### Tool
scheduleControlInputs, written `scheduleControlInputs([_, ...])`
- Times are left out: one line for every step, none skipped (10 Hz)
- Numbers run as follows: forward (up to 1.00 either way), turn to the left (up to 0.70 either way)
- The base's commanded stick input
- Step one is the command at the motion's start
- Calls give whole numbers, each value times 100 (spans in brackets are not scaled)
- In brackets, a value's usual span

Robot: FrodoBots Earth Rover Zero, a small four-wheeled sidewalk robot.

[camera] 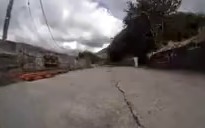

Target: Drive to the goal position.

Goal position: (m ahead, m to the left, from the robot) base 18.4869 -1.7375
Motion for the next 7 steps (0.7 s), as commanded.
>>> scheduleControlInputs([100,0])
scheduleControlInputs([100,0])
scheduleControlInputs([100,0])
scheduleControlInputs([100,0])
scheduleControlInputs([100,0])
scheduleControlInputs([100,0])
scheduleControlInputs([100,0])
